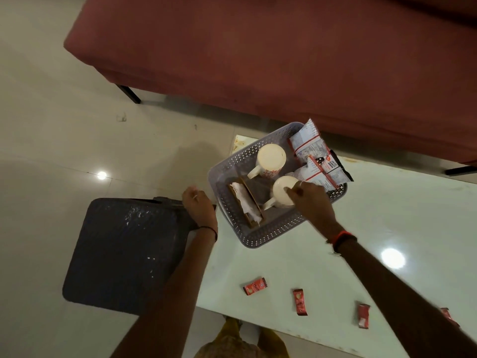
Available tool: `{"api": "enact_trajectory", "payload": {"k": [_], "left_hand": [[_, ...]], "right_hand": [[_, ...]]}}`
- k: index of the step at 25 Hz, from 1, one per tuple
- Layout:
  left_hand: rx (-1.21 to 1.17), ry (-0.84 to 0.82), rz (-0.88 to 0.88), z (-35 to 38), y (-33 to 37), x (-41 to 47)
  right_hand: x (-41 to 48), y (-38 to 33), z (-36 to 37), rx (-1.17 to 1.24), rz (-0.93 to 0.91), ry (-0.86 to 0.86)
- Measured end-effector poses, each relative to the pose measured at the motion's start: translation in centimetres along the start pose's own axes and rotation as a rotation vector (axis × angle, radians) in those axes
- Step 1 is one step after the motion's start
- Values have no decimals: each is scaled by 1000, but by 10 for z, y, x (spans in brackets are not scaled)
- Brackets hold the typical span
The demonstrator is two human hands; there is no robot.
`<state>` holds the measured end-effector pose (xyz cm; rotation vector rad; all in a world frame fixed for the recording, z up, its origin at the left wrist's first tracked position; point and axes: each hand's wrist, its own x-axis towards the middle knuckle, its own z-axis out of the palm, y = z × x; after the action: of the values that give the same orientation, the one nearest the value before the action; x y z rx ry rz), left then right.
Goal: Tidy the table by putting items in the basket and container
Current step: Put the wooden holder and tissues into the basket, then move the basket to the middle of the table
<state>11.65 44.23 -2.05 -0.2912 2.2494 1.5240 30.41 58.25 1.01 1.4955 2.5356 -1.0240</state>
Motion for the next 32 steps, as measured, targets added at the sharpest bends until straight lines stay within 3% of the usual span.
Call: {"api": "enact_trajectory", "payload": {"k": [1, 3, 5, 7, 11, 14, 20, 32], "left_hand": [[-25, 38, -147, -2, -5, -3], [76, -42, -343, -2, -18, -9], [105, -199, -409, 0, -27, -19], [35, -292, -443, 6, -26, -28], [20, -252, -353, 21, -32, -35], [29, -194, -314, 23, -39, -33], [46, -273, -358, 17, -45, -21], [74, -244, -289, 15, -40, -12]], "right_hand": [[13, 7, -18, -8, -11, 54], [39, 22, -51, 22, 43, 182], [64, 38, -73, 71, 123, 331], [84, 55, -83, 94, 220, 364], [113, 74, -80, 183, 350, 47], [126, 75, -75, 274, 383, -79], [139, 94, -67, 490, 384, -140], [106, 105, -79, 534, 434, -212]]}}
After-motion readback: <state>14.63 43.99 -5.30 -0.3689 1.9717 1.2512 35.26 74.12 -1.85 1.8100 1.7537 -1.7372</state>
